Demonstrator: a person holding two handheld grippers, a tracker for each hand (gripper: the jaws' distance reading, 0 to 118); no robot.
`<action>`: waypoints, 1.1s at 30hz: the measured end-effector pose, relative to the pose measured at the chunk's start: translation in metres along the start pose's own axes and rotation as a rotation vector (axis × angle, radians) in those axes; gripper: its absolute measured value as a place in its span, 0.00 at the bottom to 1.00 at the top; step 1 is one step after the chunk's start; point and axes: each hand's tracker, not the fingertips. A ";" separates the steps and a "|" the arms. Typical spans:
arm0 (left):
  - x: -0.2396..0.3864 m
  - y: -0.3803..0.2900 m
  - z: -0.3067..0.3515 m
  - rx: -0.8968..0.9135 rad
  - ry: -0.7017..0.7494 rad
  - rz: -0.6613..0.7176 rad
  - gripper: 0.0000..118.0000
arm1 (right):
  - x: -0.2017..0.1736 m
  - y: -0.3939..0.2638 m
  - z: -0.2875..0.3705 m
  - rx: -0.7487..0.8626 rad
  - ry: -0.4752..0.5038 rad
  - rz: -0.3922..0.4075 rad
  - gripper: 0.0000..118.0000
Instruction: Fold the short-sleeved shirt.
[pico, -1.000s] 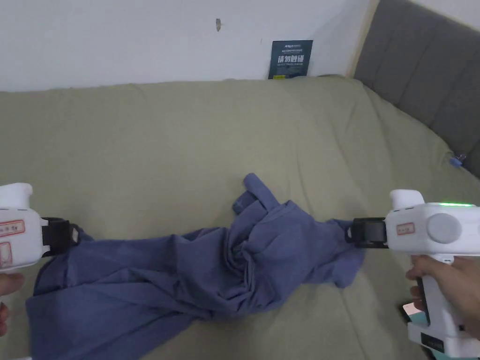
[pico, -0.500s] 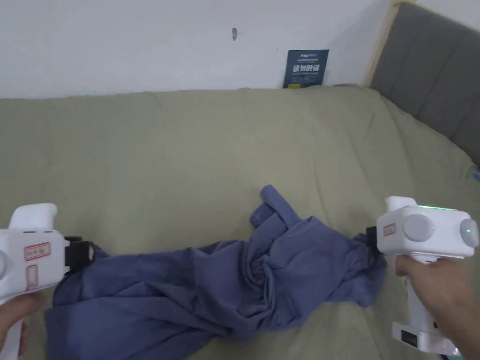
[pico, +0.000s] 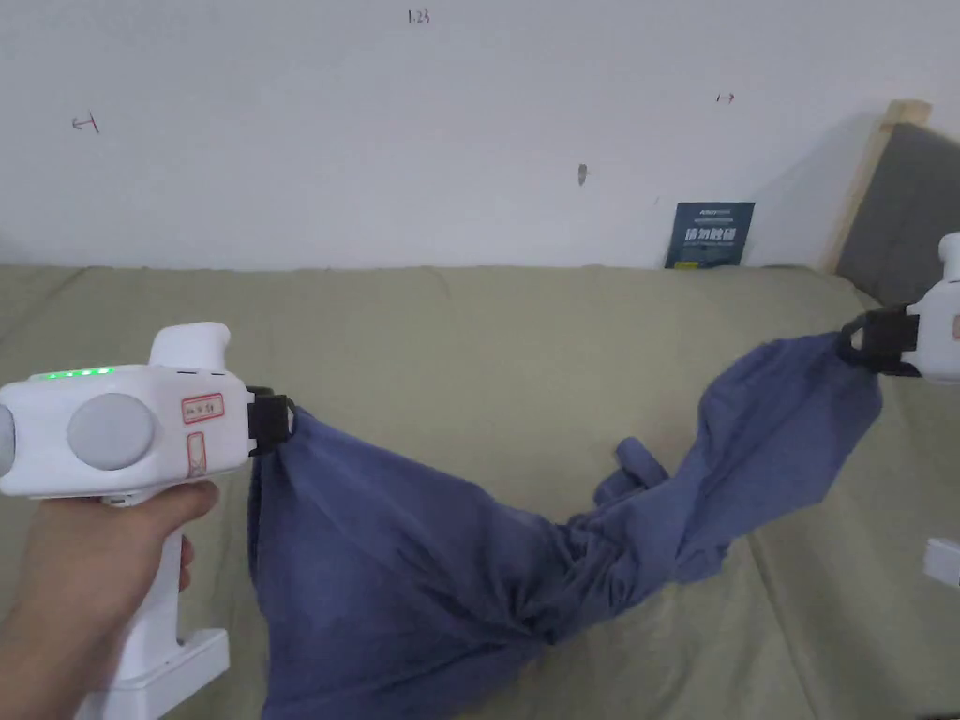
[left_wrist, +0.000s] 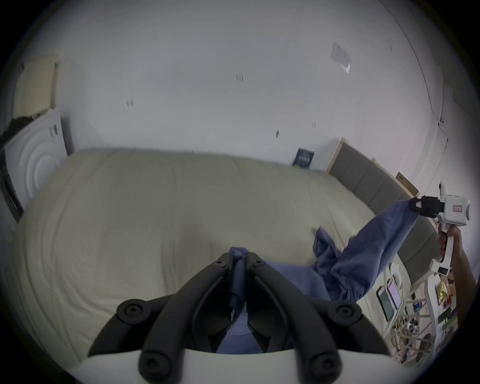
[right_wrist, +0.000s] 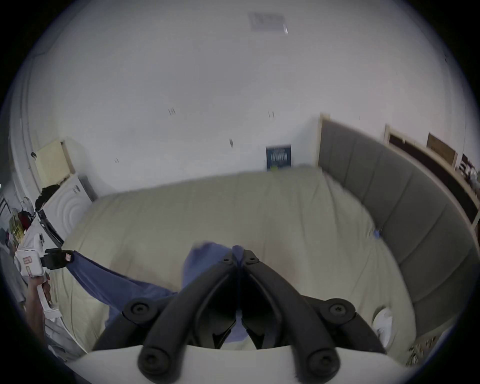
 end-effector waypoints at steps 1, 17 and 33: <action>-0.001 0.011 0.012 0.034 0.007 0.000 0.07 | -0.004 0.013 0.012 0.040 -0.006 0.008 0.02; -0.016 0.232 0.179 0.459 0.132 0.043 0.07 | -0.036 0.215 0.146 0.493 0.015 0.021 0.02; -0.080 0.041 0.062 0.260 0.136 0.250 0.07 | -0.038 0.039 0.039 0.363 0.069 -0.043 0.02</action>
